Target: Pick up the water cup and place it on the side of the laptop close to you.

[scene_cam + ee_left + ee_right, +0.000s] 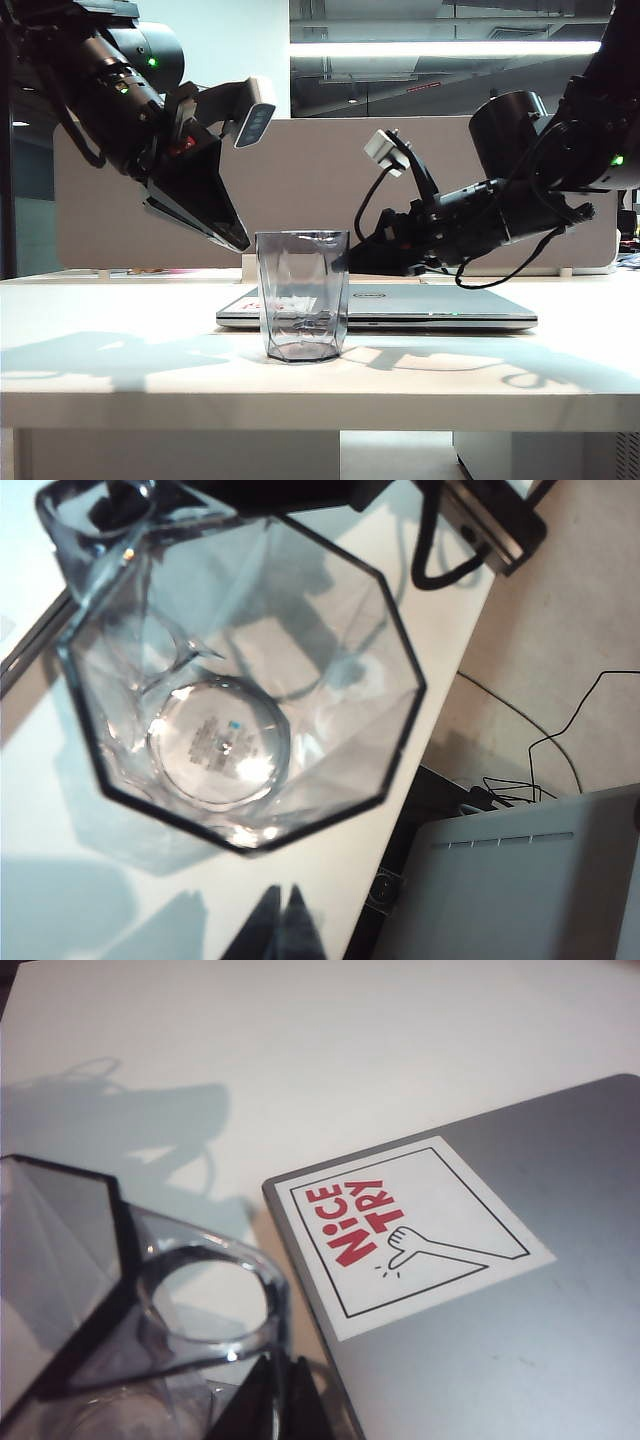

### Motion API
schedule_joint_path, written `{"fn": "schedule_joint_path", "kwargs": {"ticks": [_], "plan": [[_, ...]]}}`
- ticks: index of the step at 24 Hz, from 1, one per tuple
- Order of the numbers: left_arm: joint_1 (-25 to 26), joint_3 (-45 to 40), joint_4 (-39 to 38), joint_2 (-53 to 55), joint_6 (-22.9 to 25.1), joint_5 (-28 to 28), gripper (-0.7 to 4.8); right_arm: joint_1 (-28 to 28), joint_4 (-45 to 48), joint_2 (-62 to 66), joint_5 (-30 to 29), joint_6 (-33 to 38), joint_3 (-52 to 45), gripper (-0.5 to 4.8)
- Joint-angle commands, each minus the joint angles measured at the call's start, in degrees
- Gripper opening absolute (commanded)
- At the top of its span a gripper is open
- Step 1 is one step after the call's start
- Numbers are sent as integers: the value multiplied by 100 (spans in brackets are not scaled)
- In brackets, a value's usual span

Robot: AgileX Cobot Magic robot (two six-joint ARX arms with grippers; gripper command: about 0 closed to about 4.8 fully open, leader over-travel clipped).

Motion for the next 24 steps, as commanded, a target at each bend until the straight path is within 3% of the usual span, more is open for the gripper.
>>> {"fn": "schedule_joint_path", "kwargs": {"ticks": [1,10,18,24], "plan": [[-2,11,-59,-28,2,26,-6,4,-92,-177,289,155,-2,-2],[-2,11,-120,-28,26,26,-6,0,-533,-966,1268,363,-452,-2],[-4,11,-118,-28,24,31,-6,-22,798,-1891,2186,1141,-1880,-2],[-4,11,-114,-28,24,35,-6,-7,1276,-2444,3556,1473,-2688,-2]]}}
